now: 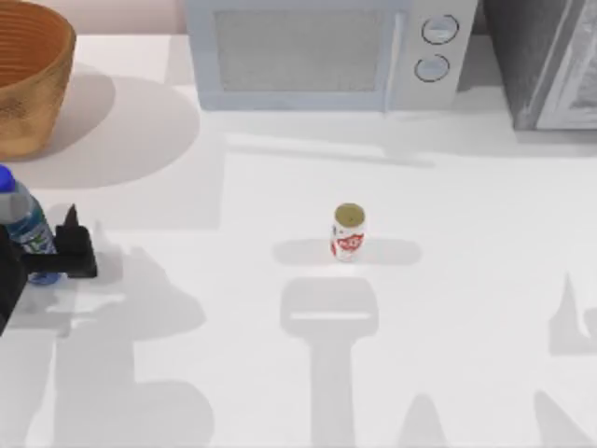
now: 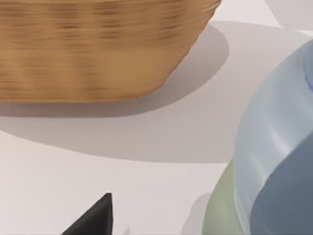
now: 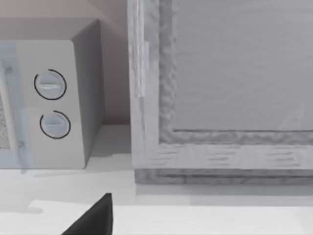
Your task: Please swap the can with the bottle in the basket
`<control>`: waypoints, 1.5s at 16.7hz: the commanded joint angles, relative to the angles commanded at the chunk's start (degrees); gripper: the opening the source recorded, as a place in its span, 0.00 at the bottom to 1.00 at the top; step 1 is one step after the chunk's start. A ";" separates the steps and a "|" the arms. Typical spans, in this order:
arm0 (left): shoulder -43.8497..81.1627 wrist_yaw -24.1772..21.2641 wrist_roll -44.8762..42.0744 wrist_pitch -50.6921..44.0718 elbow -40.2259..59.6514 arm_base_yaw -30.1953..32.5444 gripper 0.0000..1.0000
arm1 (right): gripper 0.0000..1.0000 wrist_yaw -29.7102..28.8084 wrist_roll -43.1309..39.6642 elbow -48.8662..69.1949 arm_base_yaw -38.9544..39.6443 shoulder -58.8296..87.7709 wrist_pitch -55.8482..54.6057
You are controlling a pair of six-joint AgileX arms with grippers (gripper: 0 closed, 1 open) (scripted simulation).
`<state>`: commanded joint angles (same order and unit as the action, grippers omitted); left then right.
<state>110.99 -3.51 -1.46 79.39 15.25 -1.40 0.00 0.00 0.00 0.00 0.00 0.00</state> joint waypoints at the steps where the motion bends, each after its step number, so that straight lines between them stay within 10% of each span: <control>1: 0.27 0.02 0.01 0.03 0.27 0.02 1.00 | 1.00 0.00 0.00 0.00 0.00 0.00 0.00; 4: 0.27 0.02 0.01 0.03 0.27 0.02 1.00 | 1.00 0.00 0.00 0.00 0.00 0.00 0.00; 17: 0.27 0.02 0.01 0.03 0.27 0.02 0.02 | 1.00 0.00 0.00 0.00 0.00 0.00 0.00; 25: 0.27 0.02 0.01 0.03 0.27 0.02 0.00 | 1.00 0.00 0.00 0.00 0.00 0.00 0.00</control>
<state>111.27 -3.49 -1.45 79.42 15.52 -1.38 0.00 0.00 0.00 0.00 0.00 0.00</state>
